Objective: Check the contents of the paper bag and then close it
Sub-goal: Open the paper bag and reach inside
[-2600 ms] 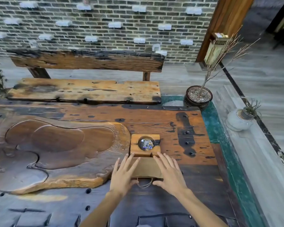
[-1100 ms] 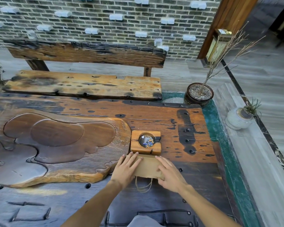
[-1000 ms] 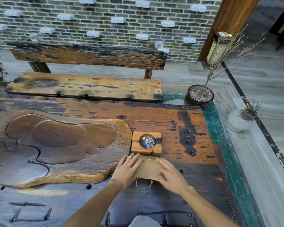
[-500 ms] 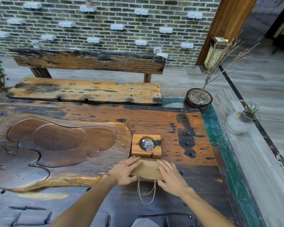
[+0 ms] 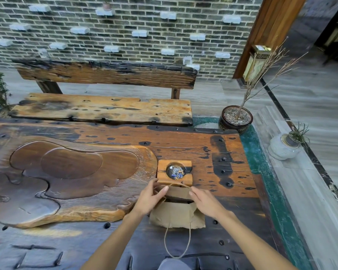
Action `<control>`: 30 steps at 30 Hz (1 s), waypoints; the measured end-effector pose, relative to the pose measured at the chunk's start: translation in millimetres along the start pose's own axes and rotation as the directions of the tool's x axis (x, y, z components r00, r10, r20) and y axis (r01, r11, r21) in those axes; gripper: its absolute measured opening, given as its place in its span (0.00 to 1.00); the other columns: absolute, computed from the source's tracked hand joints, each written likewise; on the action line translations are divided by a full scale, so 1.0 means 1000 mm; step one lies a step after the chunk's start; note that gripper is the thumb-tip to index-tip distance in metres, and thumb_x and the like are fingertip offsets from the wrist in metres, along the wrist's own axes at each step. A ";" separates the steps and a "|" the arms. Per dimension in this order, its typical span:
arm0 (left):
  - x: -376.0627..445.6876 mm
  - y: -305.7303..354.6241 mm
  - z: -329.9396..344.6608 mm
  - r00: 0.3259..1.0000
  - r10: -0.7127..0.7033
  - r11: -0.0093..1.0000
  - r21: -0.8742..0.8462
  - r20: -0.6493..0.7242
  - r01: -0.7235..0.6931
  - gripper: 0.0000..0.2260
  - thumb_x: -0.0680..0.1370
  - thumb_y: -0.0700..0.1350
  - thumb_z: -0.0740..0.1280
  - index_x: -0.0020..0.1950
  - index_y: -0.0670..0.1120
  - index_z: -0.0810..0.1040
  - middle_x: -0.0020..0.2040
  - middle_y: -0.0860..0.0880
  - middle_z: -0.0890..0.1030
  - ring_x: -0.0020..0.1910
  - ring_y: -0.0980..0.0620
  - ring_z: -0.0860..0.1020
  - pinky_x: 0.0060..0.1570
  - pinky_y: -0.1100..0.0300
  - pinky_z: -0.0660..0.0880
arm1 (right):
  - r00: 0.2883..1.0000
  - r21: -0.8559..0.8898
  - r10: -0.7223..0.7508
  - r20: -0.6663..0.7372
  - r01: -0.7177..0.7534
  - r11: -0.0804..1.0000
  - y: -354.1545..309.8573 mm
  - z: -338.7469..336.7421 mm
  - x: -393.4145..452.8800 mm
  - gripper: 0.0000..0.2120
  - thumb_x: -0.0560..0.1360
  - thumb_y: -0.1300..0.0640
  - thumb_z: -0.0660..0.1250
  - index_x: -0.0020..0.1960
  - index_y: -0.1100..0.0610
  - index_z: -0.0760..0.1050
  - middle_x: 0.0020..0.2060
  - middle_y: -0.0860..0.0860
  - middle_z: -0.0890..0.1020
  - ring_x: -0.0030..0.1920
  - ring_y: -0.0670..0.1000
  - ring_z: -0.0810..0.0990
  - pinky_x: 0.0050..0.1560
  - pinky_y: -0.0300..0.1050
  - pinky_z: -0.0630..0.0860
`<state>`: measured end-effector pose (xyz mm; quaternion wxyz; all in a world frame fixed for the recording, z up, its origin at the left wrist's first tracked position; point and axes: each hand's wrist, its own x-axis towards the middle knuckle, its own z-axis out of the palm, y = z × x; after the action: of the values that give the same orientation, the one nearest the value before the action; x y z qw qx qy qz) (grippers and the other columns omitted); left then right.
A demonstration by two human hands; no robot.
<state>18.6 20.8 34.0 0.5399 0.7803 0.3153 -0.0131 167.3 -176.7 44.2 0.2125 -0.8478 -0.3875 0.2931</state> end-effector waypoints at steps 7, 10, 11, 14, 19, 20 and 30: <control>-0.021 0.007 0.028 0.989 -0.025 0.999 0.036 -0.146 0.031 0.40 0.73 0.47 0.71 0.78 0.46 0.50 0.75 0.46 0.64 0.74 0.46 0.64 0.72 0.54 0.61 | 0.995 0.026 0.074 0.067 -0.076 0.997 -0.014 -0.012 0.002 0.14 0.84 0.49 0.50 0.53 0.55 0.71 0.45 0.57 0.80 0.45 0.55 0.77 0.41 0.48 0.67; -0.022 0.013 0.030 0.976 -0.091 0.994 0.038 -0.199 0.100 0.32 0.78 0.38 0.61 0.79 0.44 0.49 0.71 0.38 0.72 0.68 0.39 0.72 0.63 0.52 0.69 | 0.989 0.060 0.132 0.066 -0.136 0.989 -0.011 -0.014 0.004 0.15 0.84 0.46 0.50 0.53 0.53 0.71 0.46 0.56 0.79 0.46 0.54 0.75 0.41 0.47 0.66; -0.023 0.014 0.029 0.975 -0.101 0.991 0.060 -0.198 0.115 0.29 0.79 0.38 0.58 0.78 0.44 0.50 0.64 0.36 0.77 0.61 0.38 0.76 0.54 0.53 0.71 | 0.986 0.067 0.153 0.069 -0.158 0.985 -0.011 -0.015 0.004 0.16 0.83 0.45 0.49 0.57 0.53 0.71 0.48 0.55 0.79 0.47 0.52 0.73 0.43 0.47 0.67; -0.024 0.009 0.023 0.985 -0.093 0.987 0.120 -0.147 0.111 0.29 0.78 0.34 0.56 0.78 0.45 0.54 0.56 0.35 0.82 0.55 0.36 0.78 0.45 0.55 0.70 | 0.981 0.081 0.179 0.069 -0.184 0.979 -0.012 -0.016 0.000 0.14 0.83 0.43 0.51 0.56 0.50 0.71 0.42 0.51 0.78 0.42 0.49 0.75 0.41 0.47 0.68; -0.025 0.011 0.012 0.978 -0.164 0.982 0.074 -0.131 0.175 0.31 0.76 0.30 0.54 0.78 0.47 0.56 0.66 0.38 0.77 0.66 0.39 0.73 0.52 0.60 0.66 | 0.982 0.154 0.184 0.049 -0.190 0.970 -0.007 -0.017 -0.013 0.12 0.80 0.43 0.60 0.59 0.47 0.72 0.55 0.46 0.80 0.55 0.46 0.78 0.53 0.45 0.75; -0.025 0.012 0.011 0.976 -0.170 0.981 0.068 -0.133 0.181 0.31 0.76 0.30 0.53 0.78 0.48 0.57 0.66 0.38 0.77 0.67 0.39 0.73 0.53 0.59 0.67 | 0.981 0.190 0.190 0.032 -0.193 0.963 -0.006 -0.017 -0.017 0.13 0.79 0.44 0.63 0.61 0.48 0.71 0.58 0.45 0.79 0.58 0.45 0.77 0.56 0.43 0.75; -0.027 0.016 0.007 0.970 -0.199 0.979 0.020 -0.137 0.204 0.28 0.78 0.34 0.54 0.78 0.49 0.59 0.67 0.40 0.76 0.66 0.40 0.73 0.55 0.57 0.68 | 0.903 0.580 0.386 -0.190 -0.214 0.786 -0.040 -0.006 -0.100 0.08 0.73 0.59 0.73 0.50 0.52 0.77 0.47 0.48 0.82 0.50 0.49 0.81 0.47 0.38 0.74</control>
<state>7.4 -1.7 54.3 0.4999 0.7525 0.4282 -0.0207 97.1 -231.7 105.4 0.4514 -0.8368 -0.1093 0.2899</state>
